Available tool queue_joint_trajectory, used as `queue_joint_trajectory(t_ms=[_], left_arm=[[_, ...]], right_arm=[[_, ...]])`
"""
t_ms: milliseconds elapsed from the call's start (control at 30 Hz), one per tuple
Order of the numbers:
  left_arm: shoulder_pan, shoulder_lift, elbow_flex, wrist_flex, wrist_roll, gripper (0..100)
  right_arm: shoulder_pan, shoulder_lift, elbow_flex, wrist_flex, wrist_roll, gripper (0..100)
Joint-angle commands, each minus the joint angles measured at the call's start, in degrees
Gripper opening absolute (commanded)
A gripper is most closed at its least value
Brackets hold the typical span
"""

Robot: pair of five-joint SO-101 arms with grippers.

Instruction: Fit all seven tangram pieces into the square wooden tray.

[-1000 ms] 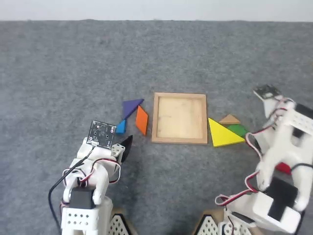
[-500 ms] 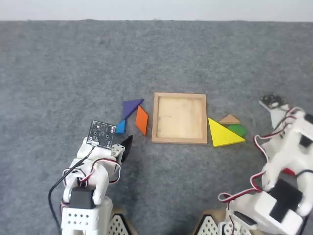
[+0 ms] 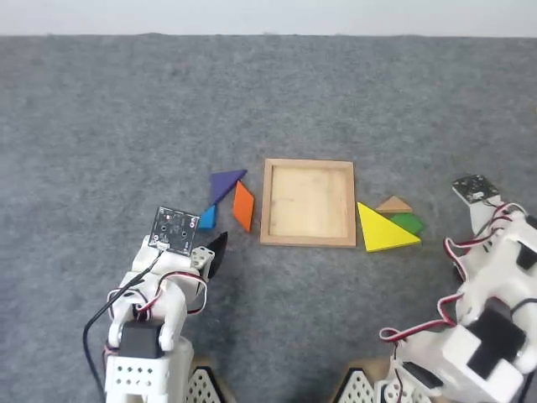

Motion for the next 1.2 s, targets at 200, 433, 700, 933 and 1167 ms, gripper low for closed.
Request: queue_joint_trajectory(t_ms=[200, 433, 700, 933, 1167], left_arm=[[-0.18, -0.88, -0.57, 0.53, -0.26, 27], [-0.18, -0.88, -0.57, 0.53, -0.26, 27], [-0.18, -0.88, -0.57, 0.53, -0.26, 27], [-0.18, -0.88, -0.57, 0.53, -0.26, 27], [-0.18, -0.88, -0.57, 0.53, -0.26, 27]], right_arm=[[-1.36, 6.55, -0.44, -3.47, 0.44, 35.4], [-0.92, 6.64, -0.44, -3.12, 0.44, 35.3], [-0.13, 6.90, -0.09, -3.30, -4.48, 17.1], [-0.04, 6.46, -0.09, -2.77, -4.84, 15.4], [-2.95, 6.37, -5.80, 4.79, -6.68, 15.4]])
